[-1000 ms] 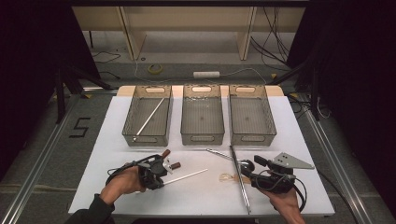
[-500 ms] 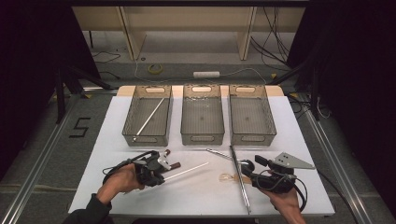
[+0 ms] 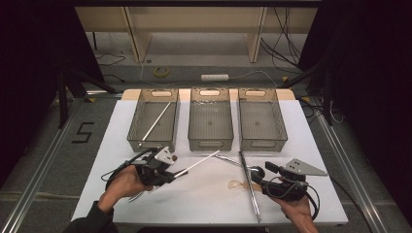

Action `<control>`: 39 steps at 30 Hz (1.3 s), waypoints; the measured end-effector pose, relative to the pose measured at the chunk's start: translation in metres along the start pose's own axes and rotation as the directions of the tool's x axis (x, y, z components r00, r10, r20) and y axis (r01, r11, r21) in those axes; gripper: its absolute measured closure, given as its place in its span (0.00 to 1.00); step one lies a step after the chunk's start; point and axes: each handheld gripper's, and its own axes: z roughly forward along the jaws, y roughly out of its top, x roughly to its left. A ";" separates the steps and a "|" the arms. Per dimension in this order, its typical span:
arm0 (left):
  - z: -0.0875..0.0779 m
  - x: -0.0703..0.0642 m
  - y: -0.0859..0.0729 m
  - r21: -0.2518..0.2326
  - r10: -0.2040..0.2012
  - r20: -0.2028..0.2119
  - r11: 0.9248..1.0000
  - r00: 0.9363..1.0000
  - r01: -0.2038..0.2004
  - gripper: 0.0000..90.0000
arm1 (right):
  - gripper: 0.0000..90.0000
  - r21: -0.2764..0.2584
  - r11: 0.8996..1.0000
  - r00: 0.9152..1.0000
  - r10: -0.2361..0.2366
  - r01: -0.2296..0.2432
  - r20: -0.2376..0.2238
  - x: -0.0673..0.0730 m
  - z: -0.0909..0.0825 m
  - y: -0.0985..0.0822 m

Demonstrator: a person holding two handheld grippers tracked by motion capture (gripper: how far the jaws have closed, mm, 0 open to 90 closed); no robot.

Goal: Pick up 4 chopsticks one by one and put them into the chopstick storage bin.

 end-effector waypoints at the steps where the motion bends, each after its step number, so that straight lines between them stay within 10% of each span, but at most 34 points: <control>1: -0.002 0.002 0.000 -0.019 -0.014 -0.006 1.000 1.000 0.014 0.93 | 0.34 0.000 1.000 1.000 0.001 -0.001 0.000 0.000 0.000 0.000; 19: -0.030 0.055 0.008 -0.188 -0.233 -0.104 0.959 0.967 0.211 0.93 | 0.34 0.007 1.000 1.000 0.014 -0.014 0.000 -0.001 0.002 -0.001; 29: -0.041 0.093 0.015 -0.250 -0.331 -0.156 0.925 0.930 0.287 0.93 | 0.34 0.005 1.000 1.000 0.016 -0.016 -0.002 -0.002 0.001 -0.001; 39: -0.045 0.120 0.021 -0.265 -0.377 -0.199 0.909 0.904 0.321 0.93 | 0.34 0.005 1.000 1.000 0.018 -0.018 -0.003 -0.002 0.001 -0.001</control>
